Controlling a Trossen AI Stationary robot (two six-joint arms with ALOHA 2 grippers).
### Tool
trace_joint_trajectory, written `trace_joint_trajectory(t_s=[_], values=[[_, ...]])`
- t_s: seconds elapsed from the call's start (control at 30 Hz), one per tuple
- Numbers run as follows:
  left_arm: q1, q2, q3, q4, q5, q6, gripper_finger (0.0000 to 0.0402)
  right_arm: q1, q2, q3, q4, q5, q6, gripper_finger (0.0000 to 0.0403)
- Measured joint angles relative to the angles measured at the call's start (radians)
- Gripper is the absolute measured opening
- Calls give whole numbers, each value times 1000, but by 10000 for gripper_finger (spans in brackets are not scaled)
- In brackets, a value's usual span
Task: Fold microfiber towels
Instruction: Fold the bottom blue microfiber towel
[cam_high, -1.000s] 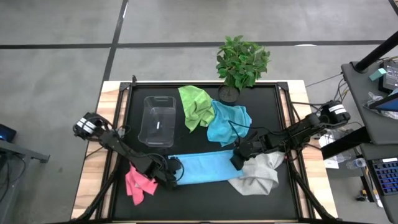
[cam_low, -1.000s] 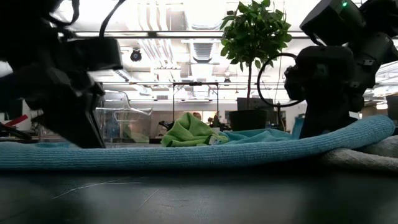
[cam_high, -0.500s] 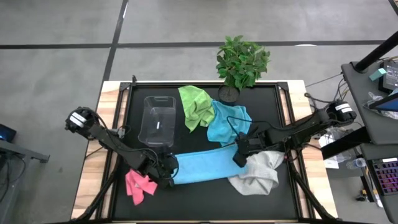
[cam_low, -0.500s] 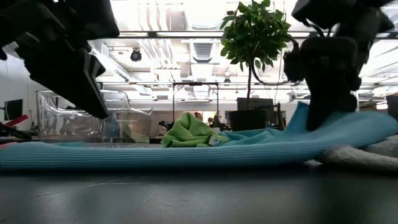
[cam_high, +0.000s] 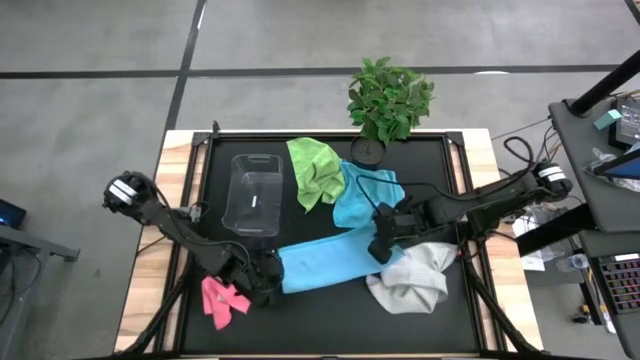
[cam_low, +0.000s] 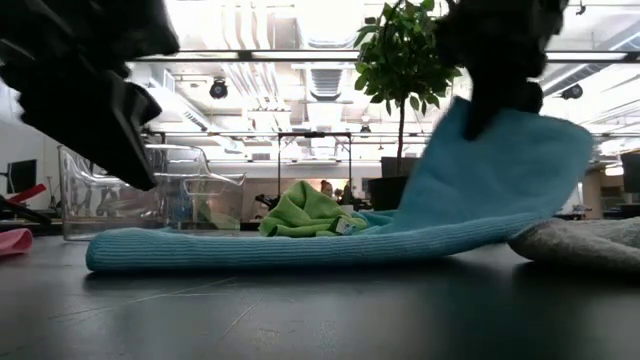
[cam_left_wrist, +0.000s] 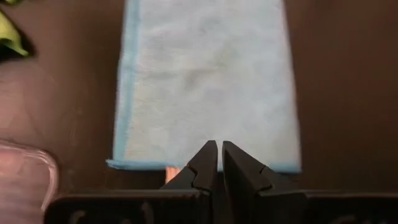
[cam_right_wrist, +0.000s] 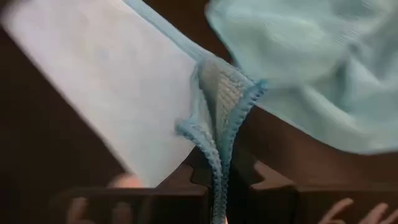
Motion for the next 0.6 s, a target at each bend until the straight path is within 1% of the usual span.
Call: trace_joint_trajectory(t_s=[0.13,0.23,0.37,0.5,0.6], values=[[-34,-57,-1,-63,17,-28,11,-4,50,19,116,-45,25,9],[-59,-73,-16,-50,16,-39,11,-8,106,31,192,-62,35,9],[-84,-62,-51,-39,15,-104,11,-17,193,59,292,-72,39,8],[-94,-34,-82,-8,11,-161,11,-33,267,115,378,-64,54,8],[-94,-11,-86,8,1,-168,11,-45,318,169,428,-40,53,8]])
